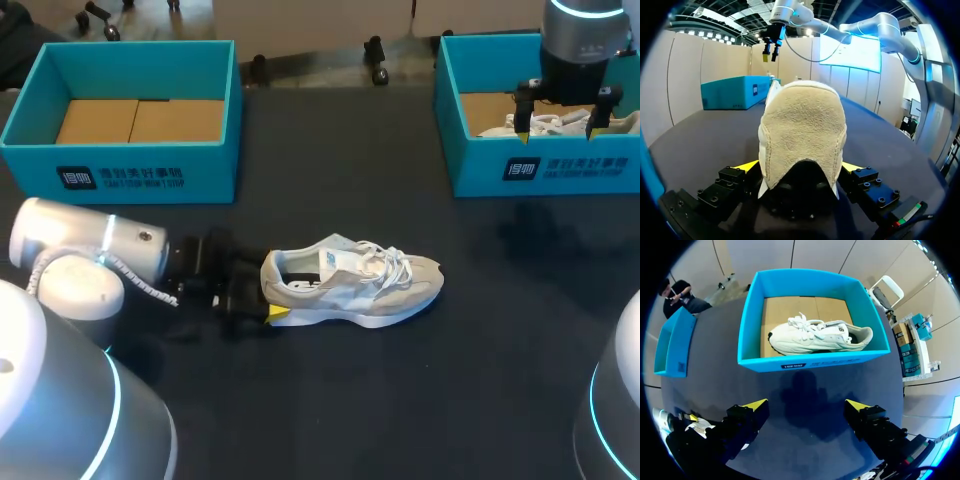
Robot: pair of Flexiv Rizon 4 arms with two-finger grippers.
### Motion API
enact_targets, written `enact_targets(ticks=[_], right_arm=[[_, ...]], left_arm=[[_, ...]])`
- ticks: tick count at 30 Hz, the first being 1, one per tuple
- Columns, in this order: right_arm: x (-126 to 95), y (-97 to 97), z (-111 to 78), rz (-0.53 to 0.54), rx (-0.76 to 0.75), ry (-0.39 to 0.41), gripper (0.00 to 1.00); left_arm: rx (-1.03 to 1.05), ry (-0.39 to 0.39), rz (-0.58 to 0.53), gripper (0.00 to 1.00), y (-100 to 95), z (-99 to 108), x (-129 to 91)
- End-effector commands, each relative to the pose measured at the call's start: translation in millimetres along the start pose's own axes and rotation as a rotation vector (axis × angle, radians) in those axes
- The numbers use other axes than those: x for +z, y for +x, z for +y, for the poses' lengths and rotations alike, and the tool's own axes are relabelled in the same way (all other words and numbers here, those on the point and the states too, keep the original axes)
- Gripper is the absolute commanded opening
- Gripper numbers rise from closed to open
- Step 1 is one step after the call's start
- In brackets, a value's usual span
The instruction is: Take the shoe out of the shoebox, open the shoe tongue, remove and reinsert the insole, then place the shoe into the shoebox
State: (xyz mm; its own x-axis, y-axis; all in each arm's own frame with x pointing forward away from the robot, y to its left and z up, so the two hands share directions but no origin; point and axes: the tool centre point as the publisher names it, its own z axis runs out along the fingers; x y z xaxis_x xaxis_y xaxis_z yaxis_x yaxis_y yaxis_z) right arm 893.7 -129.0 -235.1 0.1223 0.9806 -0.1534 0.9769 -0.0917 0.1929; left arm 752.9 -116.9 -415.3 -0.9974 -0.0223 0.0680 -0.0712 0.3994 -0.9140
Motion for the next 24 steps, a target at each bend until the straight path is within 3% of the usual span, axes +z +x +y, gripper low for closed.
enact_targets(ticks=[1, 16, 19, 21, 23, 24], right_arm=[[0.5, -0.4, -0.8, 0.001, 0.0, -0.002, 1.0], [0.5, -0.4, -0.8, 0.001, 0.0, -0.002, 1.0], [0.5, -0.4, -0.8, 0.001, 0.0, -0.002, 1.0], [0.5, -0.4, -0.8, 0.001, 0.0, -0.002, 1.0], [0.5, -0.4, -0.8, 0.001, 0.0, -0.002, 1.0], [0.5, -0.4, -0.8, 0.001, 0.0, -0.002, 1.0]], left_arm=[[0.0, 0.001, 0.005, 1.0, -2.0, -1.1, 5.6], [0.001, -0.023, 0.033, 1.0, -0.8, 2.5, 11.8], [0.002, -0.025, 0.036, 0.51, -1.1, 2.4, 12.0], [0.001, -0.027, 0.038, 0.33, -2.2, 2.5, 12.0], [0.001, -0.03, 0.04, 0.02, -2.7, 2.5, 11.7], [0.002, -0.031, 0.042, 0.0, -2.9, 2.5, 11.6]])
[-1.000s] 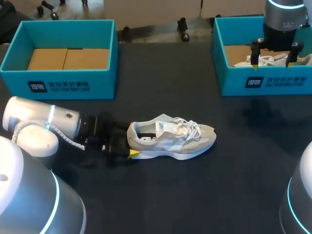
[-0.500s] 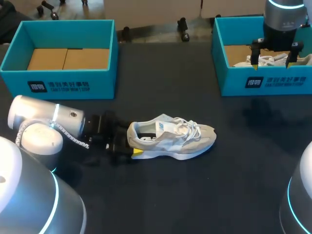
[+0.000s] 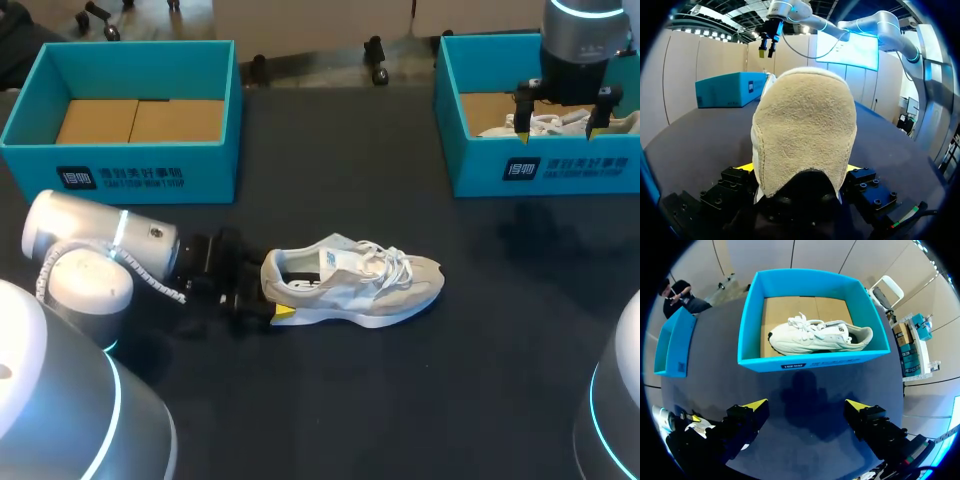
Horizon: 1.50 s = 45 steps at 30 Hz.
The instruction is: Take the shoe out of the shoebox, open the shoe tongue, remove and reinsert the insole, then place the shoe into the shoebox
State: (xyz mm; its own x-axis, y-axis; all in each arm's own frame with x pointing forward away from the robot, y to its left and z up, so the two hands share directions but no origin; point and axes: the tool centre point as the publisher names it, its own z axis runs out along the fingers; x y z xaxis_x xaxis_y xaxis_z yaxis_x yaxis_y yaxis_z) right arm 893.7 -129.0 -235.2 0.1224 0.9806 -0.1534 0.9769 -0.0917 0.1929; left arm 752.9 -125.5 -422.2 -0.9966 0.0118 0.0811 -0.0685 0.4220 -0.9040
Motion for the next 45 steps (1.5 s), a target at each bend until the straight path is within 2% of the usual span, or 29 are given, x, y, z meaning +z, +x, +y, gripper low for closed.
enact_targets(ticks=[1, 21, 26, 31, 45], right_arm=[[0.5, -0.4, -0.8, 0.001, 0.0, -0.002, 1.0], [-0.8, -0.3, 2.1, 0.01, 0.001, 0.004, 1.0], [-7.8, 15.1, 14.6, 0.0, -0.003, 0.028, 1.0], [-13.1, 36.9, 16.7, 0.01, 0.001, 0.029, 1.0], [-38.1, 99.8, 1.2, 0.03, 0.004, 0.056, 1.0]], left_arm=[[0.0, -0.007, 0.006, 0.0, -2.7, -0.4, 0.6], [0.004, -0.02, 0.016, 0.0, -2.7, -0.8, -2.6], [0.004, -0.02, 0.016, 0.0, -2.7, -0.8, -2.6], [0.004, -0.02, 0.016, 0.0, -2.7, -0.8, -2.6], [0.004, -0.02, 0.016, 0.0, -2.7, -0.8, -2.6]])
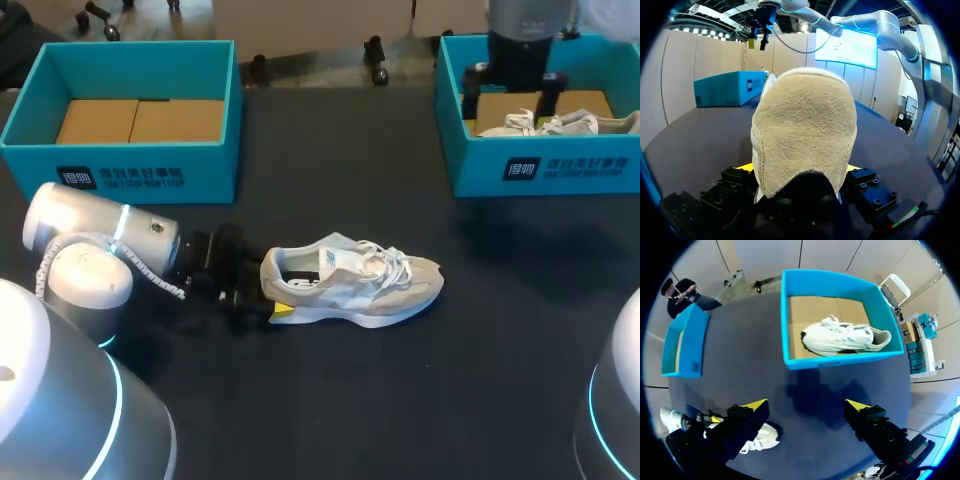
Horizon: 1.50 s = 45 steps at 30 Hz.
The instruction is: Take the shoe out of the shoebox, open the shoe tongue, remove and reinsert the insole, then place the shoe into the shoebox
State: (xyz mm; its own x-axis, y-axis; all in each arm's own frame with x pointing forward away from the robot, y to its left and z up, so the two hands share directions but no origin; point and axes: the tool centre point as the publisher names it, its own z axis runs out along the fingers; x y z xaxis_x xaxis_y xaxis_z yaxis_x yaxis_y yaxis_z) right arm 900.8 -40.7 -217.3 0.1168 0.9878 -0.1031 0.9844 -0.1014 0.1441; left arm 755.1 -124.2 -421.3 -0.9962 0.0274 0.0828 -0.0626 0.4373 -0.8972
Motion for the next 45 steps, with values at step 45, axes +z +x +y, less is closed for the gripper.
enact_targets(ticks=[45], right_arm=[[-33.6, 207.7, -131.4, 0.018, 0.028, 0.046, 1.0]], left_arm=[[-0.001, -0.003, 0.001, 0.0, -0.6, -0.4, -1.0]])
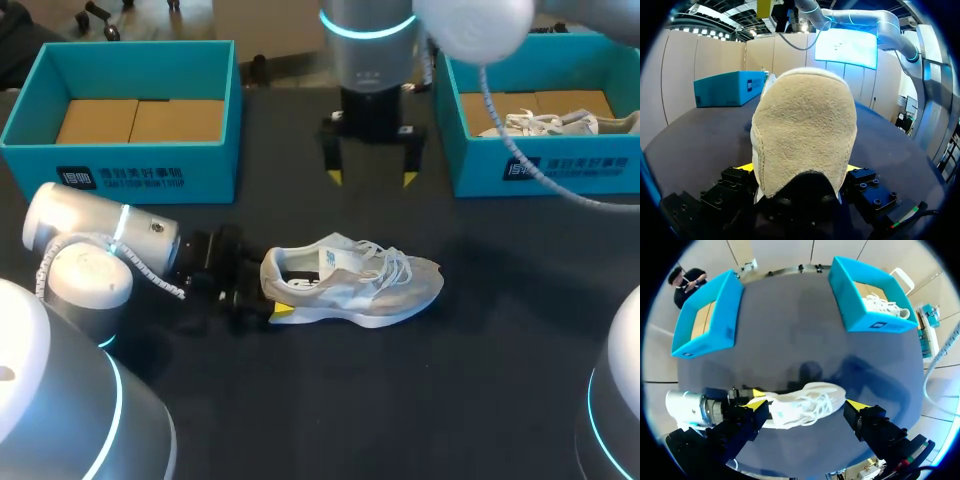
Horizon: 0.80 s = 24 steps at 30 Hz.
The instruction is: Take the shoe out of the shoebox, open the shoe tongue, remove and reinsert the insole, then place the shoe into the shoebox
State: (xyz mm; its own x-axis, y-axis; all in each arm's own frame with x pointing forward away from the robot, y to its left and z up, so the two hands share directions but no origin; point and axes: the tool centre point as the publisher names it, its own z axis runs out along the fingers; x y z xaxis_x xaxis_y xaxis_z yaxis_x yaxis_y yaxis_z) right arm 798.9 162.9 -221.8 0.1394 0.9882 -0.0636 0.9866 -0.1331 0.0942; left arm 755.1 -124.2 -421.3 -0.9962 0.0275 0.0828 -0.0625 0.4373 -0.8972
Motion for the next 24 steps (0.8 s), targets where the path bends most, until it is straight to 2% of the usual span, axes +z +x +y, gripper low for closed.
enact_targets(ticks=[1, 12, 16, 24], right_arm=[[0.3, 21.7, -15.0, -0.017, 0.002, -0.006, 1.0], [4.4, 60.3, -62.9, 0.013, 0.025, -0.016, 1.0], [8.9, 73.4, -76.4, -0.038, -0.032, -0.034, 1.0], [24.4, 78.5, -88.2, -0.091, -0.039, -0.025, 1.0]], left_arm=[[-0.001, -0.003, 0.001, 0.0, -0.6, -0.4, -0.9], [-0.001, -0.003, 0.001, 0.0, -0.6, -0.4, -0.9], [-0.001, -0.003, 0.001, 0.0, -0.6, -0.4, -0.9], [-0.001, -0.003, 0.001, 0.0, -0.6, -0.4, -0.9]])
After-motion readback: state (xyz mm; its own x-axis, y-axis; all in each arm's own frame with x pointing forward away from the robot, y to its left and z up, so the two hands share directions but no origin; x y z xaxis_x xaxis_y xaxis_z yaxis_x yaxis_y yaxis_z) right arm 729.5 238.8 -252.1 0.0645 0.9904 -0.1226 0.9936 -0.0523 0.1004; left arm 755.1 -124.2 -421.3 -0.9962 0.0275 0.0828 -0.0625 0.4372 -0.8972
